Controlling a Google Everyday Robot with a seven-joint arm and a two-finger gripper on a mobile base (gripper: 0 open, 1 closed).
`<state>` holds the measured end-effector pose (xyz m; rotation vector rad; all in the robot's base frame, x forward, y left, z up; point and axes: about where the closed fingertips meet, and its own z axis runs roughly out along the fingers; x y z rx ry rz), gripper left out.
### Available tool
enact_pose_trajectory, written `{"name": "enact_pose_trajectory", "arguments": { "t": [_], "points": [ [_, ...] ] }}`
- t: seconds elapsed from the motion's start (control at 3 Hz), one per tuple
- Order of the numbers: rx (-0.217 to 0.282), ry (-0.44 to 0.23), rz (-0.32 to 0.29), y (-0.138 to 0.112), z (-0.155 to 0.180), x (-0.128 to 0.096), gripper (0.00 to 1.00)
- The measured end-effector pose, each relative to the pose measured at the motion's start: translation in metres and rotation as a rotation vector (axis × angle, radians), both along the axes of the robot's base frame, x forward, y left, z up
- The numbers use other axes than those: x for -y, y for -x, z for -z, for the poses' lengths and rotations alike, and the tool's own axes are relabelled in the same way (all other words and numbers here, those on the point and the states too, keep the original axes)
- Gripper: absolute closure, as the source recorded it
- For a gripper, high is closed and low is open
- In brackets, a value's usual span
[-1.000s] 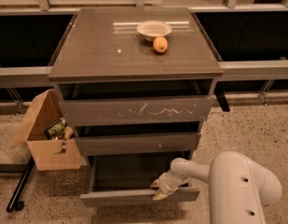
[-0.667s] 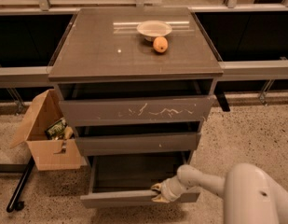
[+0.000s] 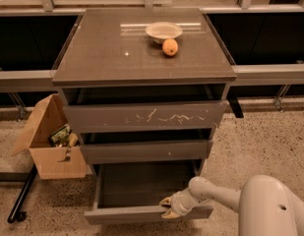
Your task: Open bottom drawer
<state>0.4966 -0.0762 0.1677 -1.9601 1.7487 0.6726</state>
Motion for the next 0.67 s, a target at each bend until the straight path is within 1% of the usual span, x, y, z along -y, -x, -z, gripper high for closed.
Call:
{"name": "enact_pose_trajectory", "arguments": {
  "t": [0.33,0.67],
  "points": [
    [0.0,0.0,0.0,0.0,0.0,0.0,0.3],
    [0.0,0.0,0.0,0.0,0.0,0.0,0.08]
  ]
}}
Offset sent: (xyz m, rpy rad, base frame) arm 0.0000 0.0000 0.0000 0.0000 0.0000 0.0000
